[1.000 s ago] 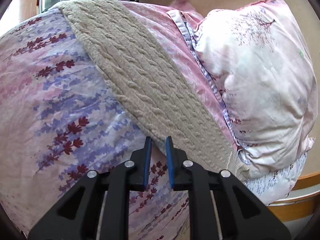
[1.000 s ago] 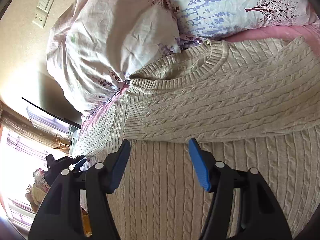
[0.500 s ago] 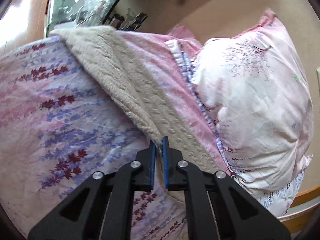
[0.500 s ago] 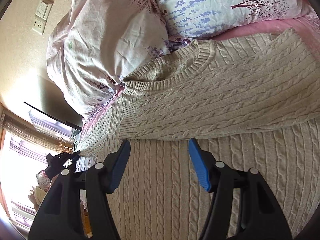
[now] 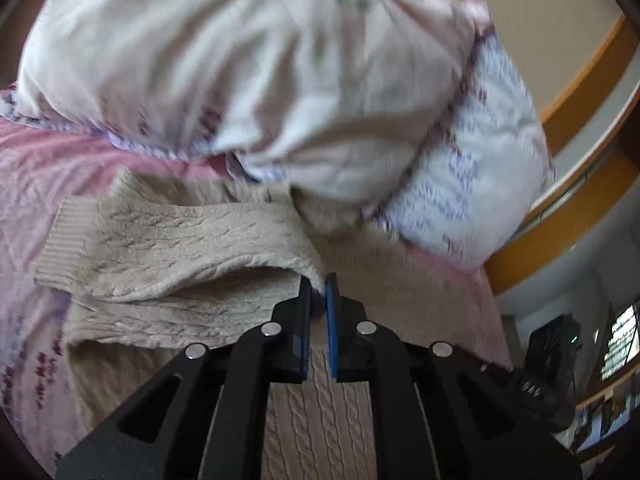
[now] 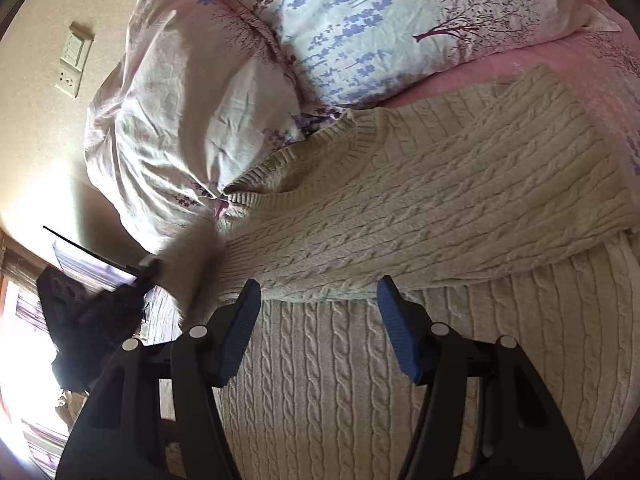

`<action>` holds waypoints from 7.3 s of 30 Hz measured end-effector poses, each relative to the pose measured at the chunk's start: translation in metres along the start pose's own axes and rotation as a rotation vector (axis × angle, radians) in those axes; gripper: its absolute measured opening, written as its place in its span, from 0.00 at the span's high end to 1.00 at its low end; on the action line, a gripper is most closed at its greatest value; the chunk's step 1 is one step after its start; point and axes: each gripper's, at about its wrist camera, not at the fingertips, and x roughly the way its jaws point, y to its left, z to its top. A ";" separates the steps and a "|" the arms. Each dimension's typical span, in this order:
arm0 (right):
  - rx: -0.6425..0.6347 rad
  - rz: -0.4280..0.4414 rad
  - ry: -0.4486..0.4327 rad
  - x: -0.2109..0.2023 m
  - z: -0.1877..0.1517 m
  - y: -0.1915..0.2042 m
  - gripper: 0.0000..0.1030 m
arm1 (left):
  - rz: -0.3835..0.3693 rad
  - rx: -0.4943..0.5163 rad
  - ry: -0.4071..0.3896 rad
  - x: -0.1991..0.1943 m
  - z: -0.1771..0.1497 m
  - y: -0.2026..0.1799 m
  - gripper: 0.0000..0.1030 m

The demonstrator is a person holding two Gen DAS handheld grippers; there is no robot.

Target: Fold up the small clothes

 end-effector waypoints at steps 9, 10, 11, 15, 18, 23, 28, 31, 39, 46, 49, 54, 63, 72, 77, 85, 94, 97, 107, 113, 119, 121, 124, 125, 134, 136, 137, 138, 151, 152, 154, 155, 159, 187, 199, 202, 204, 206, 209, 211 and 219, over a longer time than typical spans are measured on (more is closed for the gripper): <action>0.009 -0.007 -0.020 -0.006 0.004 -0.008 0.40 | -0.046 -0.137 0.039 0.004 -0.013 0.041 0.56; 0.008 -0.002 -0.019 -0.005 0.004 -0.007 0.40 | -0.050 -0.173 0.012 -0.005 -0.005 0.047 0.56; 0.006 0.001 -0.018 -0.004 0.004 -0.006 0.40 | -0.049 -0.205 -0.002 -0.011 -0.002 0.055 0.56; -0.010 0.013 -0.002 0.002 0.001 0.000 0.40 | -0.013 -0.356 -0.019 -0.018 0.007 0.092 0.58; -0.024 0.009 -0.004 0.002 -0.001 0.003 0.40 | -0.041 -0.467 0.000 -0.011 0.002 0.114 0.73; -0.028 0.008 -0.022 -0.005 0.000 -0.001 0.40 | -0.117 -0.588 0.030 -0.017 -0.014 0.129 0.83; -0.020 0.013 -0.018 -0.001 0.000 -0.002 0.40 | -0.177 -0.629 0.079 -0.004 -0.020 0.124 0.78; -0.034 0.013 -0.009 0.000 -0.004 0.001 0.40 | -0.192 -0.679 0.062 -0.001 -0.018 0.129 0.78; -0.041 0.003 -0.040 -0.008 -0.002 -0.003 0.40 | -0.101 -0.664 -0.080 -0.019 0.009 0.128 0.92; -0.010 -0.004 -0.086 -0.019 0.006 -0.017 0.40 | -0.112 -0.190 -0.129 -0.001 0.050 0.007 0.93; 0.019 -0.009 -0.107 -0.026 0.013 -0.028 0.40 | -0.134 0.030 -0.002 0.040 0.039 -0.054 0.92; 0.106 0.043 -0.082 -0.027 0.020 -0.051 0.40 | -0.125 0.275 0.237 0.098 -0.004 -0.110 0.64; 0.188 0.012 -0.059 -0.025 0.036 -0.070 0.40 | 0.041 0.204 0.054 0.012 0.017 -0.025 0.43; 0.146 -0.093 -0.016 -0.006 0.052 -0.069 0.47 | 0.259 -0.026 0.050 -0.031 0.019 0.098 0.45; 0.126 -0.112 0.000 0.003 0.049 -0.066 0.61 | 0.264 -0.067 0.077 -0.029 0.017 0.115 0.51; 0.114 -0.111 0.005 0.004 0.047 -0.064 0.73 | 0.298 -0.076 0.093 -0.015 0.015 0.115 0.60; 0.038 -0.077 -0.148 -0.029 0.040 -0.037 0.91 | 0.283 -0.087 0.077 -0.012 0.018 0.119 0.85; 0.095 -0.161 -0.048 -0.005 0.036 -0.056 0.91 | 0.290 -0.074 0.072 -0.014 0.017 0.119 0.86; 0.055 -0.077 -0.026 -0.073 -0.009 -0.063 0.50 | 0.120 -0.009 -0.019 -0.089 -0.026 0.106 0.55; 0.023 0.022 0.053 -0.148 -0.079 -0.097 0.47 | 0.001 0.106 -0.006 -0.159 -0.099 0.093 0.40; -0.019 0.039 0.196 -0.188 -0.151 -0.116 0.38 | -0.094 0.116 0.071 -0.192 -0.166 0.109 0.32; -0.010 0.016 0.258 -0.183 -0.166 -0.120 0.38 | -0.094 0.097 0.109 -0.190 -0.184 0.119 0.32; 0.034 0.053 0.321 -0.164 -0.180 -0.130 0.38 | -0.114 0.058 0.152 -0.180 -0.202 0.129 0.32; 0.051 0.071 0.324 -0.160 -0.181 -0.132 0.38 | -0.117 0.053 0.161 -0.176 -0.206 0.130 0.31; 0.120 0.274 0.303 -0.132 -0.181 -0.137 0.53 | -0.213 -0.006 0.193 -0.144 -0.215 0.126 0.32; 0.117 0.282 0.307 -0.130 -0.183 -0.136 0.59 | -0.193 -0.002 0.206 -0.137 -0.216 0.122 0.35; 0.119 0.287 0.305 -0.131 -0.183 -0.135 0.61 | -0.179 -0.003 0.216 -0.133 -0.215 0.121 0.42; 0.121 0.293 0.302 -0.132 -0.184 -0.136 0.66 | -0.171 -0.006 0.229 -0.129 -0.216 0.121 0.49; -0.002 0.311 0.249 -0.150 -0.179 -0.107 0.93 | -0.214 -0.052 0.261 -0.129 -0.215 0.106 0.93; -0.023 0.313 0.229 -0.155 -0.176 -0.102 0.94 | -0.218 -0.047 0.252 -0.130 -0.213 0.103 0.93; -0.055 0.327 0.162 -0.165 -0.167 -0.092 0.94 | -0.219 -0.028 0.222 -0.136 -0.205 0.096 0.93; -0.066 0.330 0.136 -0.169 -0.165 -0.089 0.94 | -0.209 -0.011 0.206 -0.139 -0.201 0.094 0.94; -0.132 0.287 0.000 -0.184 -0.146 -0.070 0.95 | -0.164 0.041 0.132 -0.147 -0.178 0.085 0.94; -0.061 -0.068 0.085 -0.089 0.006 -0.085 0.68 | 0.011 0.060 -0.021 -0.065 0.006 0.055 0.94; -0.321 -0.285 0.141 -0.054 -0.014 -0.060 0.68 | -0.011 0.024 -0.007 -0.059 0.006 0.064 0.94; -0.365 -0.303 0.146 -0.052 -0.018 -0.057 0.68 | -0.014 0.027 -0.008 -0.058 0.006 0.064 0.94; -0.427 -0.322 0.128 -0.050 -0.024 -0.050 0.80 | -0.017 0.021 -0.005 -0.057 0.007 0.066 0.94; -0.457 -0.300 0.120 -0.052 -0.028 -0.043 0.92 | -0.018 0.018 -0.003 -0.056 0.006 0.066 0.94; -0.469 -0.321 0.072 -0.060 -0.029 -0.036 0.93 | -0.032 0.006 -0.007 -0.058 0.007 0.069 0.94; -0.448 -0.314 0.023 -0.073 -0.024 -0.033 0.93 | -0.050 -0.008 -0.014 -0.061 0.008 0.070 0.94; -0.400 -0.271 -0.306 -0.143 0.015 -0.006 0.94 | -0.079 -0.013 -0.113 -0.087 0.025 0.064 0.94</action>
